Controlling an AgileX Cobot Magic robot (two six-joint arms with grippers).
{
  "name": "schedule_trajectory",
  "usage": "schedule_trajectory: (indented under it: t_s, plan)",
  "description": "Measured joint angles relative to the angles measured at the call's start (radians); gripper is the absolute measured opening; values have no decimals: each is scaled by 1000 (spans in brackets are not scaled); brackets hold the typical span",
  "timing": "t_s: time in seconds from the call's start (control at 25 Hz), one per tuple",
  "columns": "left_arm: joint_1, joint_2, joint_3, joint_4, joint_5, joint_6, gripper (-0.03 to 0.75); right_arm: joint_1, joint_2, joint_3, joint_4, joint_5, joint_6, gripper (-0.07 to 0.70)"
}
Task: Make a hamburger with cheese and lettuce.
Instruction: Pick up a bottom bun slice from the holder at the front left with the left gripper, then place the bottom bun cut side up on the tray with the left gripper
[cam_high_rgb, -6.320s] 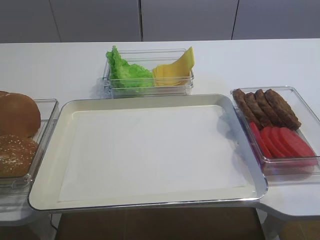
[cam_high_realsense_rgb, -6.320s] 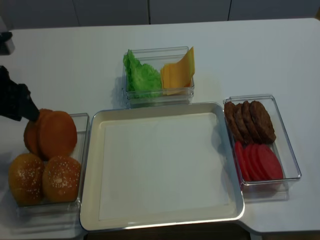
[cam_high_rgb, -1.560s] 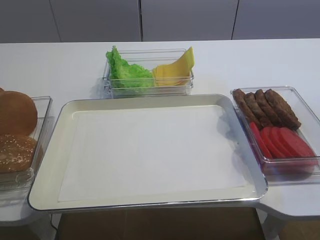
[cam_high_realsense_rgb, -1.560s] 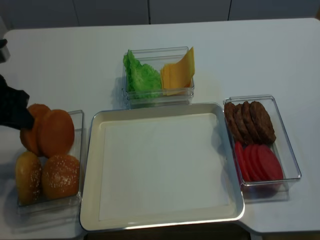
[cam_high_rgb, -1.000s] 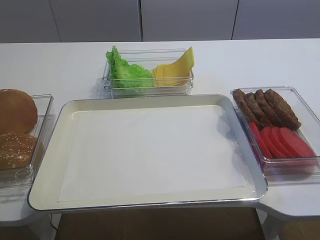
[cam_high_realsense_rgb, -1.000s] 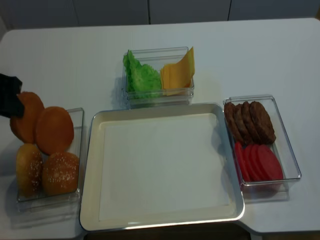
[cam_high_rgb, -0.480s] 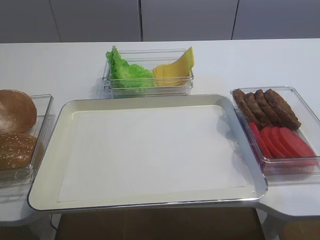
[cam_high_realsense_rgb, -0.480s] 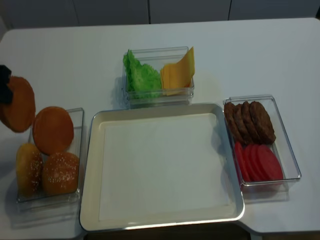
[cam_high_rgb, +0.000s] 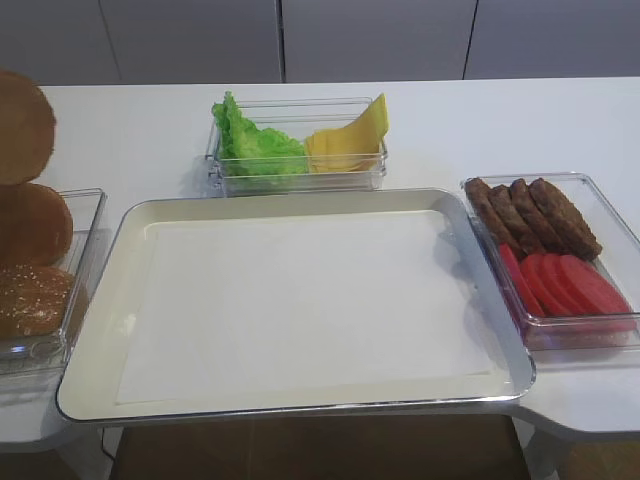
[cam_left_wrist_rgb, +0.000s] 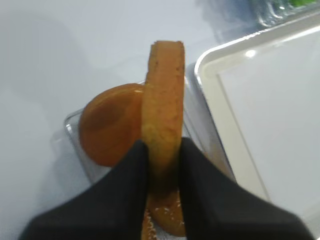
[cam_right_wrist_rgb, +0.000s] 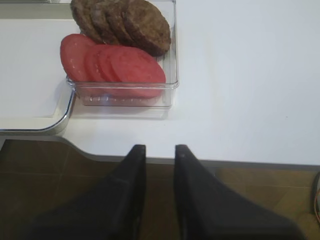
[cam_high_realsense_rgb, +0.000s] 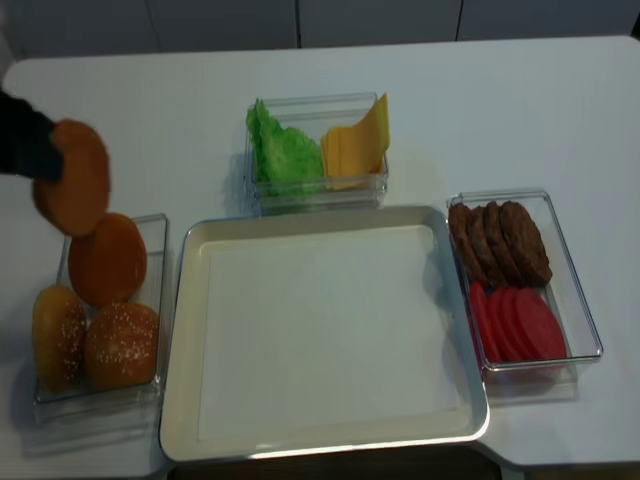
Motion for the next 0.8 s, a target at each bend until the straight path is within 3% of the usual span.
schedule_trajectory:
  t_s: [0.4,0.68,0.8]
  plan:
    - [-309,0,0,0,0,185,134,0,0,0,0,0,0,170]
    - [-487,0,0,0,0,300,134,0,0,0,0,0,0,170]
    - [-539,2,0,0,-59,343,134,0,0,0,0,0,0,170]
